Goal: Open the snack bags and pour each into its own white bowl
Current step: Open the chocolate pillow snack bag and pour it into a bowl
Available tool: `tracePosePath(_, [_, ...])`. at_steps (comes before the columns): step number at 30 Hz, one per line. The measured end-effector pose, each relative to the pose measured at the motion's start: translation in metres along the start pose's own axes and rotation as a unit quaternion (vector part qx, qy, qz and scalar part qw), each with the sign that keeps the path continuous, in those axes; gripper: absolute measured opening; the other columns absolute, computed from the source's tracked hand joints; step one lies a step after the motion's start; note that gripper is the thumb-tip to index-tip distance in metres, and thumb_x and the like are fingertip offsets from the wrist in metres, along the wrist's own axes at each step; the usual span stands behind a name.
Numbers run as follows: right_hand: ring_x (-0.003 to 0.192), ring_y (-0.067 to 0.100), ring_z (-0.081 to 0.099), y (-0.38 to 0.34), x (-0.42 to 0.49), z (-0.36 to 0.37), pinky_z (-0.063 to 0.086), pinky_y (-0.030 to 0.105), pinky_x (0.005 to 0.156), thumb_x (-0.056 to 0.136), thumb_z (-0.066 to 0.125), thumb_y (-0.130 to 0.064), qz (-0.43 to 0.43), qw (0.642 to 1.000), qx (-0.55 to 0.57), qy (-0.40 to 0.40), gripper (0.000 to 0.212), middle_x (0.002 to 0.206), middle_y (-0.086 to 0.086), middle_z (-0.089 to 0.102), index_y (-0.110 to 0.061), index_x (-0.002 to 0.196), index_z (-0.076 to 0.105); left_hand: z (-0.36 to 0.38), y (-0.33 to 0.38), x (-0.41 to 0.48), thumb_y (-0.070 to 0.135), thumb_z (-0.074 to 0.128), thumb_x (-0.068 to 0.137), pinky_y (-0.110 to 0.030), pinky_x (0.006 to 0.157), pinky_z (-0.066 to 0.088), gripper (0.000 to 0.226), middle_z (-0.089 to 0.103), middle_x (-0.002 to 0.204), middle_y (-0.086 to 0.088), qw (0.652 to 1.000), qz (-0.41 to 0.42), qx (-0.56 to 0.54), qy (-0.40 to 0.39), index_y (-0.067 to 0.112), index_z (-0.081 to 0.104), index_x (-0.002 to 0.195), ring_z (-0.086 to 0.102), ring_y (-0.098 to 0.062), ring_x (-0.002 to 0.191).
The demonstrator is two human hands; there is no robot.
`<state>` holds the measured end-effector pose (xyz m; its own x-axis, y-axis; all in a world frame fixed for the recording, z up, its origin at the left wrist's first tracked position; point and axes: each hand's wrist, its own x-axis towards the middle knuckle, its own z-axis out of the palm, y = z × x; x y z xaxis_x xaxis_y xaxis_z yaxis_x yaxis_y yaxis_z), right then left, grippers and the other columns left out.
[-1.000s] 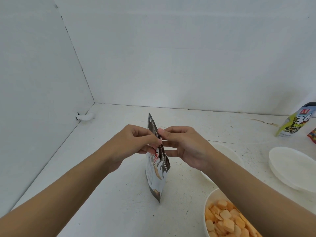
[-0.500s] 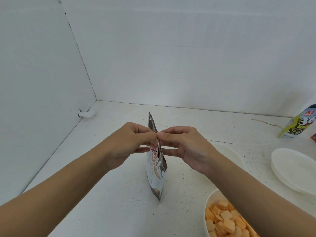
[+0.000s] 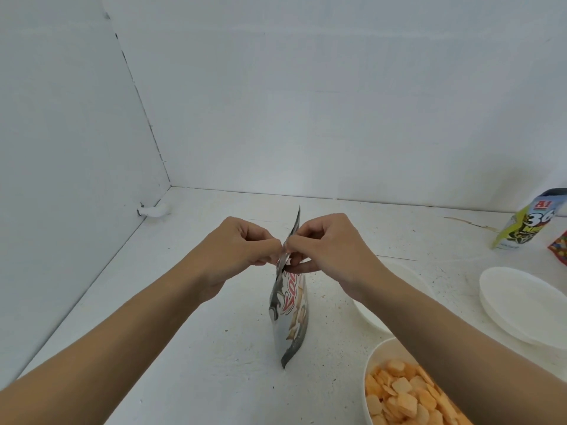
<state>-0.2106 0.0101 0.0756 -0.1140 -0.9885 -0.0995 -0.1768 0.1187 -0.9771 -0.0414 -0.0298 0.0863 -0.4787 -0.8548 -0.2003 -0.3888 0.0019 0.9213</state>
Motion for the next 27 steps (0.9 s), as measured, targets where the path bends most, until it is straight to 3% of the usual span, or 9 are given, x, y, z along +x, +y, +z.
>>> tracePosePath(2, [0.063, 0.021, 0.068, -0.001, -0.001, -0.002, 0.063, 0.047, 0.075, 0.082, 0.066, 0.005, 0.019, 0.999, 0.028, -0.018, 0.009, 0.069, 0.018, 0.068, 0.008, 0.075, 0.071, 0.001, 0.004, -0.002, 0.024, 0.072, 0.077, -0.042, 0.094, 0.053, 0.021, 0.074, 0.073, -0.008, 0.999, 0.001, 0.037, -0.002, 0.003, 0.075, 0.073, 0.069, -0.008, 0.071])
tracePosePath(5, [0.071, 0.031, 0.071, 0.000, -0.005, 0.000, 0.063, 0.045, 0.077, 0.084, 0.061, 0.006, 0.030, 0.999, 0.028, -0.034, 0.016, 0.072, 0.021, 0.068, 0.005, 0.071, 0.070, 0.003, 0.012, -0.003, 0.028, 0.068, 0.082, -0.043, 0.090, 0.055, 0.023, 0.076, 0.073, -0.002, 0.988, -0.009, 0.149, -0.025, 0.007, 0.075, 0.074, 0.073, -0.007, 0.072])
tracePosePath(8, [0.079, 0.035, 0.074, 0.002, -0.007, 0.005, 0.063, 0.042, 0.075, 0.087, 0.061, 0.005, 0.026, 0.999, 0.012, -0.030, 0.016, 0.080, 0.025, 0.071, 0.004, 0.073, 0.071, 0.003, 0.021, -0.003, 0.034, 0.068, 0.079, -0.032, 0.063, 0.050, 0.022, 0.076, 0.070, 0.001, 0.970, -0.014, 0.240, -0.036, 0.015, 0.073, 0.068, 0.073, -0.009, 0.073])
tracePosePath(10, [0.080, 0.037, 0.074, 0.002, -0.007, 0.004, 0.063, 0.042, 0.075, 0.087, 0.062, 0.005, 0.023, 0.999, 0.011, -0.026, 0.016, 0.082, 0.027, 0.071, 0.003, 0.074, 0.071, 0.003, 0.024, -0.002, 0.034, 0.067, 0.080, -0.023, 0.058, 0.042, 0.023, 0.076, 0.071, 0.003, 0.965, -0.009, 0.260, -0.033, 0.017, 0.074, 0.067, 0.074, -0.007, 0.073])
tracePosePath(15, [0.073, 0.032, 0.071, -0.002, -0.006, -0.003, 0.063, 0.042, 0.077, 0.087, 0.059, 0.007, 0.030, 0.998, 0.024, -0.056, 0.018, 0.072, 0.022, 0.069, 0.004, 0.073, 0.071, 0.000, 0.025, 0.000, 0.021, 0.064, 0.089, -0.022, 0.068, 0.043, 0.028, 0.075, 0.069, 0.002, 0.975, -0.002, 0.216, -0.058, 0.015, 0.073, 0.063, 0.074, -0.009, 0.072])
tracePosePath(18, [0.069, 0.025, 0.064, -0.004, -0.005, -0.006, 0.062, 0.043, 0.076, 0.086, 0.060, 0.005, 0.038, 0.997, 0.044, -0.059, 0.019, 0.067, 0.016, 0.064, 0.004, 0.069, 0.070, 0.001, 0.020, 0.001, 0.023, 0.065, 0.089, -0.025, 0.071, 0.040, 0.031, 0.072, 0.063, 0.001, 0.987, 0.013, 0.153, -0.050, 0.019, 0.073, 0.059, 0.065, -0.003, 0.066])
tracePosePath(23, [0.063, 0.024, 0.062, -0.004, -0.004, -0.004, 0.063, 0.041, 0.072, 0.082, 0.061, 0.004, 0.040, 0.999, 0.024, -0.025, 0.014, 0.068, 0.020, 0.063, 0.007, 0.072, 0.071, 0.006, 0.015, 0.002, 0.010, 0.063, 0.084, -0.024, 0.063, 0.035, 0.030, 0.057, 0.049, 0.003, 0.994, 0.033, 0.103, -0.029, 0.007, 0.065, 0.054, 0.050, -0.001, 0.052])
tracePosePath(27, [0.058, 0.023, 0.064, -0.002, -0.003, -0.003, 0.063, 0.039, 0.070, 0.083, 0.061, 0.002, 0.031, 0.999, -0.003, 0.008, 0.015, 0.065, 0.018, 0.064, 0.006, 0.073, 0.071, 0.008, 0.011, 0.006, 0.022, 0.066, 0.073, -0.033, 0.063, 0.029, 0.031, 0.047, 0.047, 0.002, 0.994, 0.042, 0.097, -0.019, 0.016, 0.059, 0.043, 0.038, -0.016, 0.057])
